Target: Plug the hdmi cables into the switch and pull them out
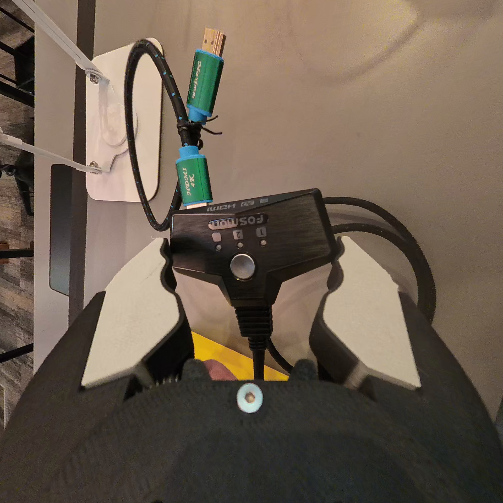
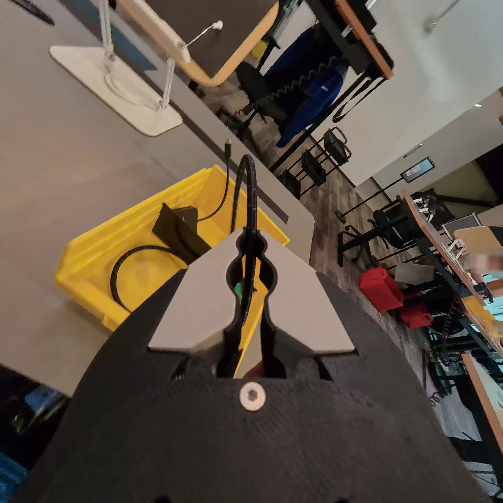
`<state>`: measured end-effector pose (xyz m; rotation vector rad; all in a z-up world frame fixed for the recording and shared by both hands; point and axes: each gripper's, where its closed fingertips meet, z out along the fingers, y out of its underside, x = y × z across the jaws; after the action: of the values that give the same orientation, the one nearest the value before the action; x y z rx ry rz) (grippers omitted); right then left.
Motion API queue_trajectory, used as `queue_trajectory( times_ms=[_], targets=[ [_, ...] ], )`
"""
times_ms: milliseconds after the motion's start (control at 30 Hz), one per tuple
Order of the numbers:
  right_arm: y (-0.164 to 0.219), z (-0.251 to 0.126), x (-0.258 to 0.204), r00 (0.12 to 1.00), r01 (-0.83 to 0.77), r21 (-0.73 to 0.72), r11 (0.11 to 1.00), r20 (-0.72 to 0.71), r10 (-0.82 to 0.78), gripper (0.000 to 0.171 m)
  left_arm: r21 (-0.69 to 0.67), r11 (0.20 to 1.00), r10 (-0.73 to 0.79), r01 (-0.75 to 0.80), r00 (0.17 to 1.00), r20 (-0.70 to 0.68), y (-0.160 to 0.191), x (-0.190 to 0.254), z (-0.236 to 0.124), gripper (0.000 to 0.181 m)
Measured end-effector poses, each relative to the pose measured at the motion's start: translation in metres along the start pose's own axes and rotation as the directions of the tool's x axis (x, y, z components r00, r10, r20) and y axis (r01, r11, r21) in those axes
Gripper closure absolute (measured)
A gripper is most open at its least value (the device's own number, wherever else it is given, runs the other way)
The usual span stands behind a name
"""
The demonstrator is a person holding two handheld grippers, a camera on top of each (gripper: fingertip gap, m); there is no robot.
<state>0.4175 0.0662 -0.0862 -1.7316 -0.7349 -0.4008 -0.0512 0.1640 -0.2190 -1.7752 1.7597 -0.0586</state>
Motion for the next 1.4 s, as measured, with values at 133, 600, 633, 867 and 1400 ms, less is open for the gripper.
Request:
queue_trajectory(
  times_ms=[133, 600, 633, 867, 1400],
  targets=[
    [0.019, 0.005, -0.017, 0.993, 0.055, -0.097, 0.994, 0.111, -0.045, 0.17, 0.083, 0.996, 0.002, -0.007, 0.998, 0.057, -0.009, -0.006, -0.009, 0.151],
    [0.084, 0.082, -0.111, 0.917, 0.167, -0.264, 0.95, 0.397, -0.051, 0.169, 0.019, 0.994, -0.109, 0.108, 0.992, 0.06, 0.004, -0.011, 0.007, 0.127],
    [0.092, 0.086, -0.12, 0.908, 0.151, -0.298, 0.943, 0.42, -0.012, 0.169, 0.004, 0.995, -0.104, 0.104, 0.992, 0.069, 0.004, -0.012, 0.012, 0.127],
    [0.115, 0.093, -0.151, 0.854, 0.17, -0.409, 0.897, 0.515, 0.073, 0.161, -0.075, 0.995, -0.069, 0.073, 0.997, 0.045, 0.0, -0.009, 0.039, 0.121],
    [0.086, 0.061, -0.104, 0.901, -0.075, -0.304, 0.95, 0.386, 0.195, 0.134, -0.234, 0.965, -0.128, 0.117, 0.991, -0.033, 0.027, -0.026, 0.089, 0.08]
  ],
)
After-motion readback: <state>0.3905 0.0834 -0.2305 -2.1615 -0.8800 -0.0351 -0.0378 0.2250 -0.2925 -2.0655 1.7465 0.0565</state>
